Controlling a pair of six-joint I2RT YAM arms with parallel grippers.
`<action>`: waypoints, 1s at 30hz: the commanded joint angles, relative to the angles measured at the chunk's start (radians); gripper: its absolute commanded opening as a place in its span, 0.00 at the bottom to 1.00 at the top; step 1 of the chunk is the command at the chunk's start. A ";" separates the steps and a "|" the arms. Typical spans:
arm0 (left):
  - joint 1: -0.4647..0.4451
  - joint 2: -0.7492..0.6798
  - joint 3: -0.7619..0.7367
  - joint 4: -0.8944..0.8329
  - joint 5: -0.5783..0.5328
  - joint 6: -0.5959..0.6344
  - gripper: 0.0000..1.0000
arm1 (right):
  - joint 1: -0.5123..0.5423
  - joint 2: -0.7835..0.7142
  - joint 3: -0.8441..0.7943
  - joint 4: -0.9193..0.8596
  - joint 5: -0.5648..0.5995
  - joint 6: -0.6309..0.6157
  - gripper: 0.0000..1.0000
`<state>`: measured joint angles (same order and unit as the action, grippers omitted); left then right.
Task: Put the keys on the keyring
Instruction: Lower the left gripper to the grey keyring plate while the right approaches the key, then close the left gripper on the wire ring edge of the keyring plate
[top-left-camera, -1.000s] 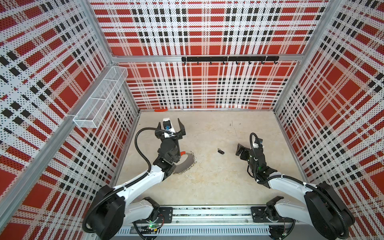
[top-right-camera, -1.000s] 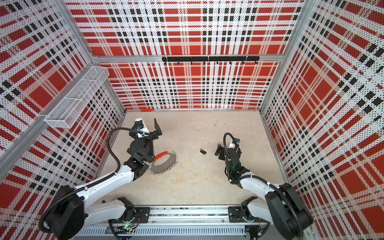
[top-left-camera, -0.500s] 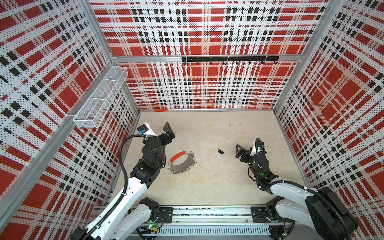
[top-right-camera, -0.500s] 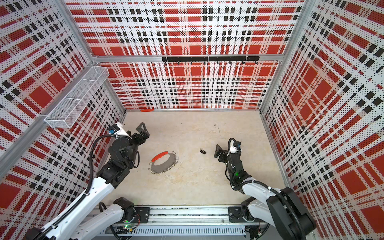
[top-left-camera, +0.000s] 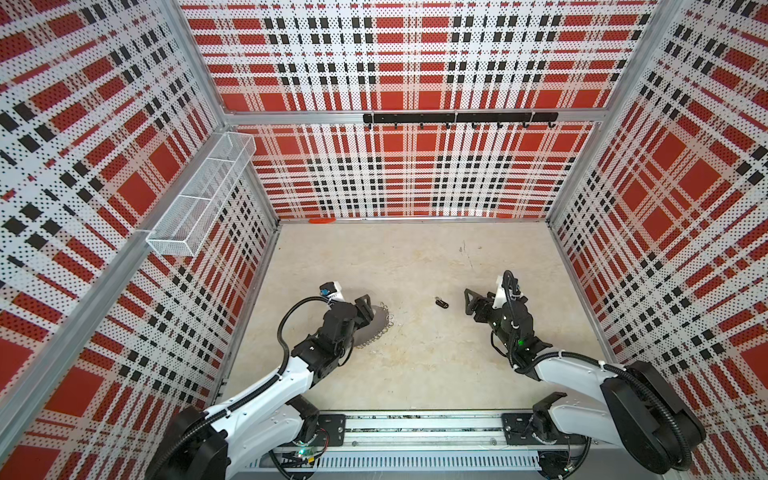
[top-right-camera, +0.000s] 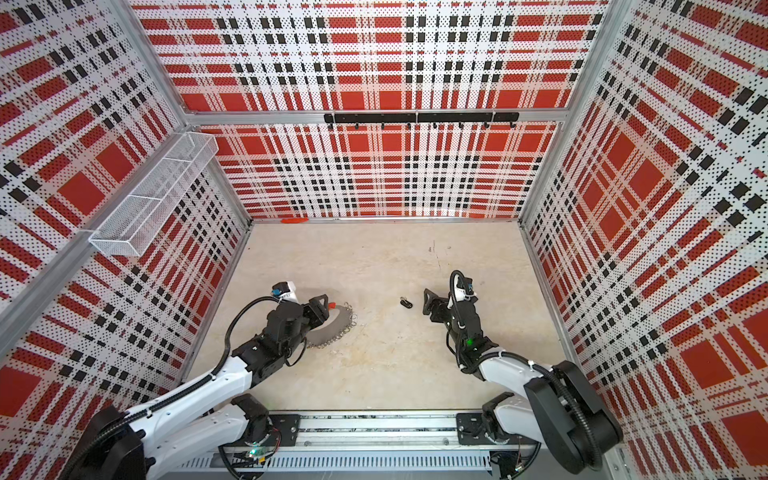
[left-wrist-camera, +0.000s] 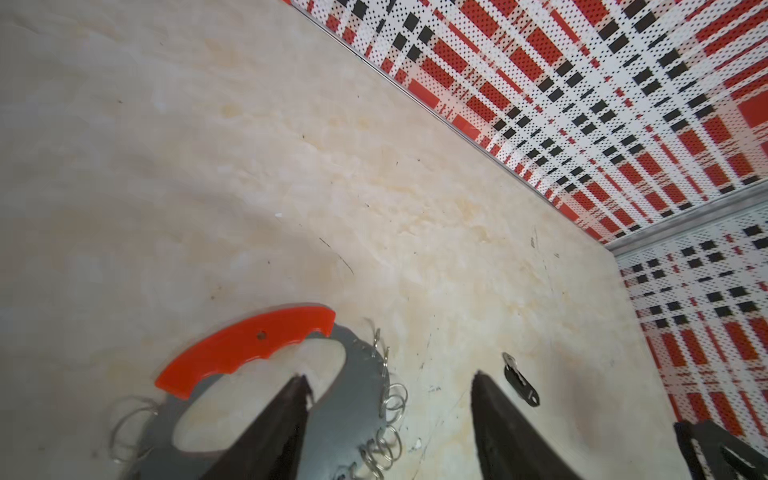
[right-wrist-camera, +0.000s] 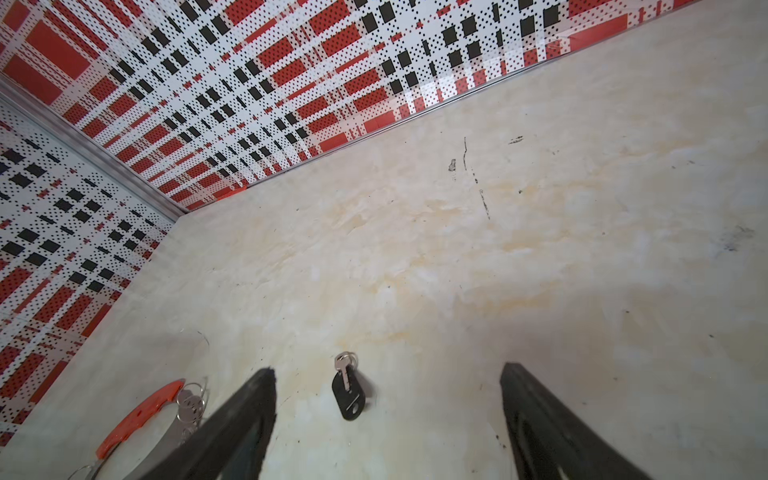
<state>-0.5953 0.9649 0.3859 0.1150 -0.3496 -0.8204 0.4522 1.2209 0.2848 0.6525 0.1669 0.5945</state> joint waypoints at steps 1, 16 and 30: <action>0.000 0.030 -0.024 0.141 0.037 -0.024 0.54 | -0.003 -0.032 0.001 0.006 0.003 -0.007 0.86; 0.064 0.308 0.065 0.202 0.197 -0.079 0.41 | -0.004 -0.032 -0.009 0.017 0.082 0.031 0.88; 0.068 0.482 0.206 0.079 0.202 -0.011 0.36 | -0.084 -0.068 0.008 -0.191 0.192 0.153 0.96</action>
<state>-0.5232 1.4208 0.5770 0.2111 -0.1493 -0.8501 0.3813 1.1488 0.2672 0.5270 0.3866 0.7147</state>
